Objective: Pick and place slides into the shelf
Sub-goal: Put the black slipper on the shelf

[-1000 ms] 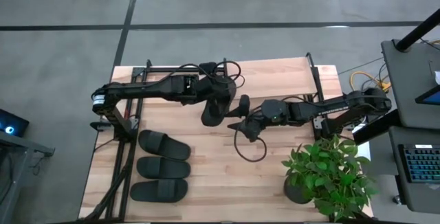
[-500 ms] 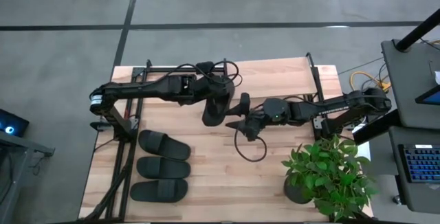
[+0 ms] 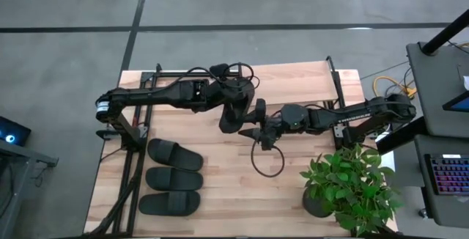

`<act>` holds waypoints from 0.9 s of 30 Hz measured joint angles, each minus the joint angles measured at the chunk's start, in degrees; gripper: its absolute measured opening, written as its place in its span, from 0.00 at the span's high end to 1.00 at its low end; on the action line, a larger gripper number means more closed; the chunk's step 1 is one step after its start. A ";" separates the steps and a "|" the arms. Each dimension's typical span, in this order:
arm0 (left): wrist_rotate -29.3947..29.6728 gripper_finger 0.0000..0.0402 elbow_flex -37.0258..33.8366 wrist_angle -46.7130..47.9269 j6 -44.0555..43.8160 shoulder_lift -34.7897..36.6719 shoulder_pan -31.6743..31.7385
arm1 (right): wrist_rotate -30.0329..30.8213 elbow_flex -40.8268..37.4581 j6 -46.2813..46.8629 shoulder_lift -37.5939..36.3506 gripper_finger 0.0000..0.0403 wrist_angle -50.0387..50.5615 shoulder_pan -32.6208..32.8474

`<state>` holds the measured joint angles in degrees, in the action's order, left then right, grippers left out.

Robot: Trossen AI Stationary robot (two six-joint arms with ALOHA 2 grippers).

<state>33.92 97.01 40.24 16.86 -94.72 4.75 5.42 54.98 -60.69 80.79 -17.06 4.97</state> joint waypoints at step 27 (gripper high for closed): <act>-1.72 1.00 0.50 -3.29 2.01 -0.04 -1.14 | -1.73 0.00 -3.88 0.00 0.83 -1.26 -1.74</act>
<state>32.20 97.52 36.95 18.87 -94.76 3.62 3.70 54.98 -64.58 80.79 -18.31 3.23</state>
